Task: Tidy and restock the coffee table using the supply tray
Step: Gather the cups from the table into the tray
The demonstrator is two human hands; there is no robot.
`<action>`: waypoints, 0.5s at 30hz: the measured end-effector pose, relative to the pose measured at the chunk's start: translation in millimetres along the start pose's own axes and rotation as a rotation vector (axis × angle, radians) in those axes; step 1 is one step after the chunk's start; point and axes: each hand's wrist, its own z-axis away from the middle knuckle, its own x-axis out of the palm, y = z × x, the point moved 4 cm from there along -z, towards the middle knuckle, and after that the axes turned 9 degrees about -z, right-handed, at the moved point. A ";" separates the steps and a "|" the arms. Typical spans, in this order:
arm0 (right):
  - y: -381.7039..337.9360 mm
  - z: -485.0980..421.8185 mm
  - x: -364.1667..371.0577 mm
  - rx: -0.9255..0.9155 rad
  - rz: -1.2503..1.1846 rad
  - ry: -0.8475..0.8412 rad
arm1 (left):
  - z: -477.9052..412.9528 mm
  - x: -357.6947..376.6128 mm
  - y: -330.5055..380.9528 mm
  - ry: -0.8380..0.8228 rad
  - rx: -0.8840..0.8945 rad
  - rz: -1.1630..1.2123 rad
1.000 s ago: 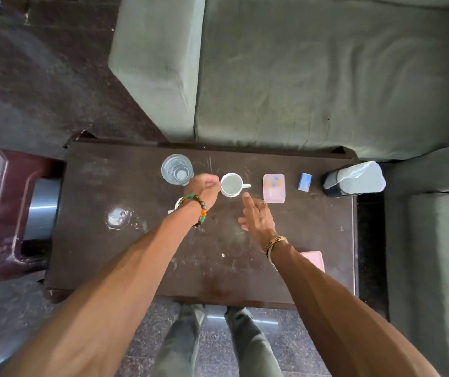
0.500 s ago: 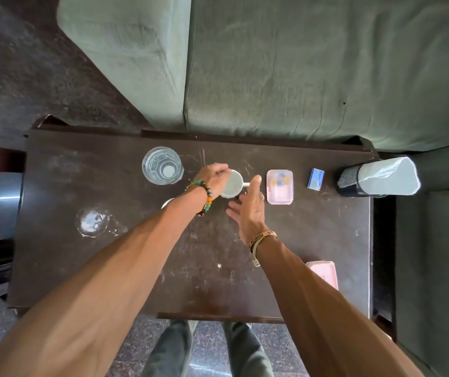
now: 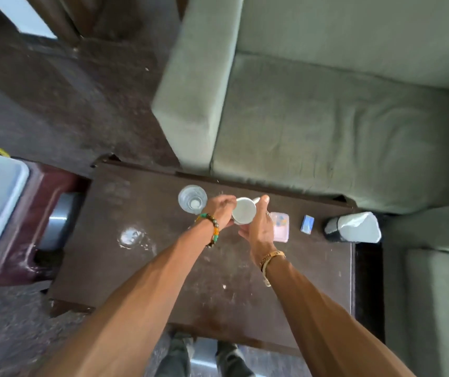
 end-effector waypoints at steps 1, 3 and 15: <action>-14.3 17.0 6.4 -0.029 0.038 -0.032 | 16.9 -11.3 10.5 0.019 0.011 0.043; -38.1 45.3 21.2 -0.094 0.106 -0.089 | 46.3 -33.2 29.1 0.052 0.024 0.109; -51.1 241.4 186.0 -0.346 0.523 -0.498 | 216.7 -243.7 11.8 0.349 0.072 0.528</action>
